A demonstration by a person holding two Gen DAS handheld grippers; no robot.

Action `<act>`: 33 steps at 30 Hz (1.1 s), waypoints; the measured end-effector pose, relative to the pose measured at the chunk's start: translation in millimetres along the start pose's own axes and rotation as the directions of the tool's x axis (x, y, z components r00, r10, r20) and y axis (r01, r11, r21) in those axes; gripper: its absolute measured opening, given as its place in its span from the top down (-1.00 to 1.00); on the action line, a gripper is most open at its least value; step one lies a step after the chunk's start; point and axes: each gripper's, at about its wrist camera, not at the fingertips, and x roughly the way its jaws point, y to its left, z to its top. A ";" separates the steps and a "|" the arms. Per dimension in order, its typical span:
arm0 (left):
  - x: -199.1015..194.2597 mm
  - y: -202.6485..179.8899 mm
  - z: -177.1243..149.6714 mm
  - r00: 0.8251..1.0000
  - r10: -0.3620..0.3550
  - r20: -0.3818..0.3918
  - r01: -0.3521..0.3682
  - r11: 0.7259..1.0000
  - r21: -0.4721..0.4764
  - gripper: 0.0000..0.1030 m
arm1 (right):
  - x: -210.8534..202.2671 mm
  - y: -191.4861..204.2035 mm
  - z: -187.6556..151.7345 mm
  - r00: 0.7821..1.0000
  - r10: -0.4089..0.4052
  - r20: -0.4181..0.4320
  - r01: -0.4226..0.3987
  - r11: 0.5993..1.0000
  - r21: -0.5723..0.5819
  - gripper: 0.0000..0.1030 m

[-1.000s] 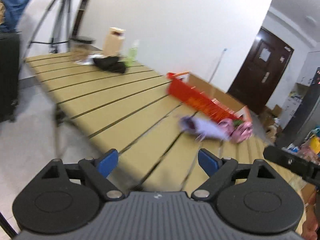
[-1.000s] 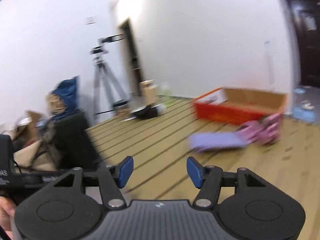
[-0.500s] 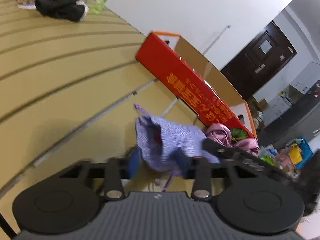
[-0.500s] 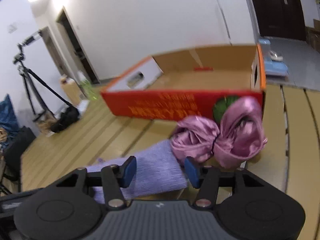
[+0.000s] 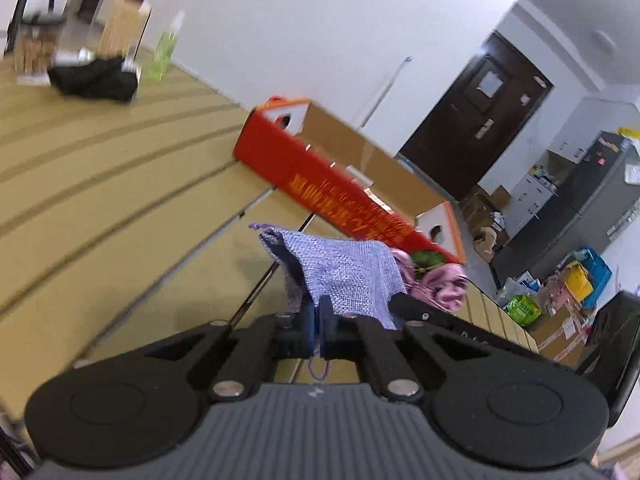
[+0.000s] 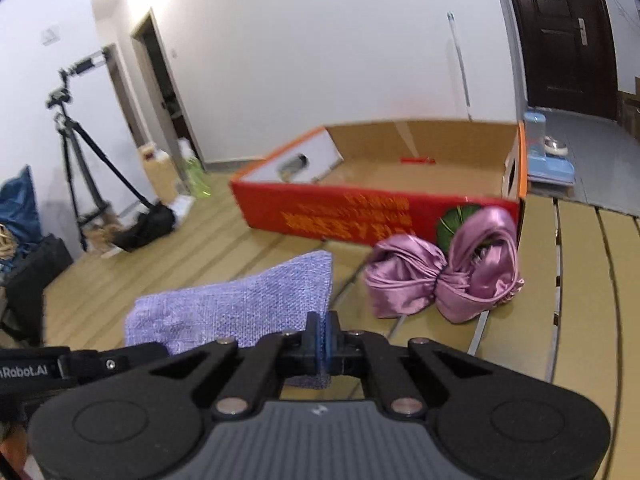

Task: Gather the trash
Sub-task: 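Carry the purple bag over the bin and release it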

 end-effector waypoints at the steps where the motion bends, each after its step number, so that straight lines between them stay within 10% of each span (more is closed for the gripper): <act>1: -14.9 -1.2 -1.1 1.000 0.000 0.009 -0.001 1.000 0.018 0.95 | -11.7 6.8 0.0 1.000 0.016 0.006 -0.016 1.000 0.002 0.97; 8: -143.1 25.9 -28.8 0.994 0.058 0.091 -0.068 0.991 0.116 0.95 | -87.6 97.5 -31.2 0.984 0.178 0.009 -0.176 0.979 -0.105 0.97; 15: -241.7 105.8 -105.9 0.972 0.224 0.072 -0.230 0.969 0.088 0.95 | -110.9 223.5 -128.2 0.925 0.344 -0.163 -0.378 0.884 -0.274 0.97; 21: -236.7 169.6 -157.0 0.940 0.335 -0.069 -0.334 0.942 0.019 0.95 | -77.9 276.3 -206.8 0.901 0.291 -0.323 -0.391 0.868 -0.308 0.97; 33: -137.7 237.2 -174.6 0.847 0.376 -0.377 -0.383 0.922 0.061 0.94 | 30.7 251.5 -248.4 0.813 0.173 -0.556 -0.342 0.914 -0.217 0.97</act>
